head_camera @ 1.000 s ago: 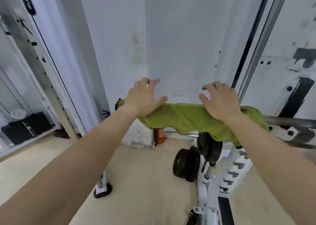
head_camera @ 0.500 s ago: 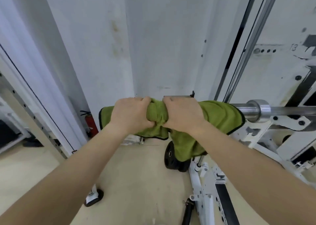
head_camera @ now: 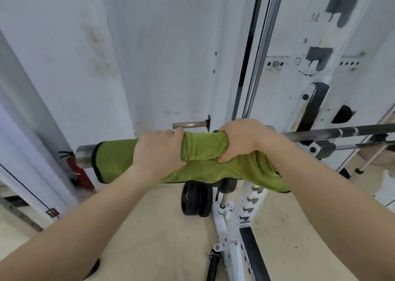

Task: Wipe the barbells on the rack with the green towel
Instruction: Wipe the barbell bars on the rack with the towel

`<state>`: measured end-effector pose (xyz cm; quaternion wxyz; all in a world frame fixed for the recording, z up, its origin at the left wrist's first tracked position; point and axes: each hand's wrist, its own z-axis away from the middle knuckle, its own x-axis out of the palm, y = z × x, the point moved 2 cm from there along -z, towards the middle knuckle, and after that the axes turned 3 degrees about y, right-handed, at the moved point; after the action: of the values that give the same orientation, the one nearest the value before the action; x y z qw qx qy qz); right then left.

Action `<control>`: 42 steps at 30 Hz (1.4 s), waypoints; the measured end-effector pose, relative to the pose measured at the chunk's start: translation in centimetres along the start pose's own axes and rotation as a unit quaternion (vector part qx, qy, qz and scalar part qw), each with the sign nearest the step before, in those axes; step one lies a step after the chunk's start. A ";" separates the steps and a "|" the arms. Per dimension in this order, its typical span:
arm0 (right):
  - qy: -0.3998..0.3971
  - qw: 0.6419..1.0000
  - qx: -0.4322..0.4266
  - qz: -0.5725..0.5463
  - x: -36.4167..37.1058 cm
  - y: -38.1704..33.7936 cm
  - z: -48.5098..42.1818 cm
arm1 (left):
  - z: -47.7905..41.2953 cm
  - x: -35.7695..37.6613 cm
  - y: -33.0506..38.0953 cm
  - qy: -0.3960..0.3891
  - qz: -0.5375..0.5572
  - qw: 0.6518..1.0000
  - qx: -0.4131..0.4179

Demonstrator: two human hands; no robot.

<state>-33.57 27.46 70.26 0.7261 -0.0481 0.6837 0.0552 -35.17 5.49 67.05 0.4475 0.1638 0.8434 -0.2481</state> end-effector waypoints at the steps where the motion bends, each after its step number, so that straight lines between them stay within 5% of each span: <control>1: -0.039 0.999 -0.003 -0.028 -0.4 -0.1 -0.4 | 0.4 0.1 0.2 0.033 -0.017 0.999 0.001; 4: -0.019 0.999 -0.007 -0.042 -0.4 -0.4 -0.4 | -0.5 -0.3 0.3 -0.022 0.011 1.000 -0.009; 9: 0.268 0.957 -0.053 0.095 2.9 -0.6 2.0 | -5.7 -1.2 2.9 -0.271 0.216 0.938 0.012; 12: 0.164 0.983 -0.031 0.070 1.8 -0.1 1.5 | -5.6 -0.8 4.0 -0.213 0.198 0.956 0.022; 15: 0.015 1.000 -0.011 -0.013 -0.3 0.1 0.3 | -3.1 0.1 4.9 0.032 0.031 0.998 0.053; 17: -0.017 0.999 -0.008 -0.036 -0.6 0.0 -0.2 | -2.5 0.3 5.1 0.106 -0.005 0.992 0.063; 24: 0.250 0.965 -0.031 0.072 2.7 -1.1 1.9 | -1.9 -1.1 -1.0 -0.183 0.112 0.976 -0.033; 31: 0.182 0.980 -0.068 0.039 1.7 -8.0 -1.3 | 3.1 -1.0 -6.9 -0.050 0.027 0.998 -0.041; 36: 0.250 0.965 -0.072 0.033 2.3 -14.8 -3.1 | 6.2 -0.2 -10.8 0.028 0.009 0.999 -0.036; 39: 0.356 0.931 -0.071 0.035 3.8 -16.5 -3.2 | 6.6 -0.2 -11.8 -0.013 0.009 0.997 -0.073; 42: 0.413 0.903 -0.110 0.052 4.7 -15.4 -2.8 | 5.0 -1.1 -11.7 -0.144 0.036 0.985 -0.090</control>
<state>-33.80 11.88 65.30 0.3652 -0.1106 0.9132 0.1431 -37.00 -6.98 68.76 0.5862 0.1161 0.7822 -0.1762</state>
